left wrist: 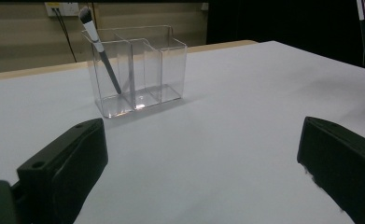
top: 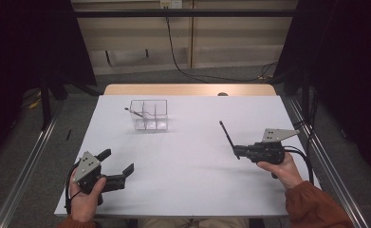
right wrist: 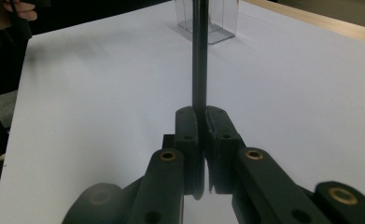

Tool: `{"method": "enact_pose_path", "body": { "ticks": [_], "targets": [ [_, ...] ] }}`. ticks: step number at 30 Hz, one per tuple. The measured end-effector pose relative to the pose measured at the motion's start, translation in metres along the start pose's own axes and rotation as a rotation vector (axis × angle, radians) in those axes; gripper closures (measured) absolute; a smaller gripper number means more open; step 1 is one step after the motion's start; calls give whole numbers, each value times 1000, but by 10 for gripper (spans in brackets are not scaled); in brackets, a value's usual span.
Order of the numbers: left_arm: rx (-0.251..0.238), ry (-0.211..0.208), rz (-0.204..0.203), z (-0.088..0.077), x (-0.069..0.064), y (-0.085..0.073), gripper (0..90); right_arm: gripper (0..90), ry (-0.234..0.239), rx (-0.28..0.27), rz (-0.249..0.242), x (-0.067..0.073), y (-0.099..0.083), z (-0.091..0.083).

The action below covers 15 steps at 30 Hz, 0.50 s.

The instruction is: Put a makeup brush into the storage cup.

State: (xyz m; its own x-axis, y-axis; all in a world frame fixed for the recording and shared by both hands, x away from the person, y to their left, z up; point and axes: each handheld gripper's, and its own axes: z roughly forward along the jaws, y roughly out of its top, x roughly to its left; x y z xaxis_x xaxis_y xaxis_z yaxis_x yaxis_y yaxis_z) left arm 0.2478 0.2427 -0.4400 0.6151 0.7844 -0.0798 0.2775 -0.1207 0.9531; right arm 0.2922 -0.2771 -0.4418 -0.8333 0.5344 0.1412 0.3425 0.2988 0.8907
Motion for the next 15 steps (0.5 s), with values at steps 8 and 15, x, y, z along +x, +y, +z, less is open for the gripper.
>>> {"method": "enact_pose_path", "body": {
  "ticks": [8,15],
  "targets": [
    [-8,-33,7,1,-7,2,18,844,26,-25,9,5,3,3],
    [-11,-59,17,5,-13,6,18,843,46,-41,7,7,5,5]
  ]
}}
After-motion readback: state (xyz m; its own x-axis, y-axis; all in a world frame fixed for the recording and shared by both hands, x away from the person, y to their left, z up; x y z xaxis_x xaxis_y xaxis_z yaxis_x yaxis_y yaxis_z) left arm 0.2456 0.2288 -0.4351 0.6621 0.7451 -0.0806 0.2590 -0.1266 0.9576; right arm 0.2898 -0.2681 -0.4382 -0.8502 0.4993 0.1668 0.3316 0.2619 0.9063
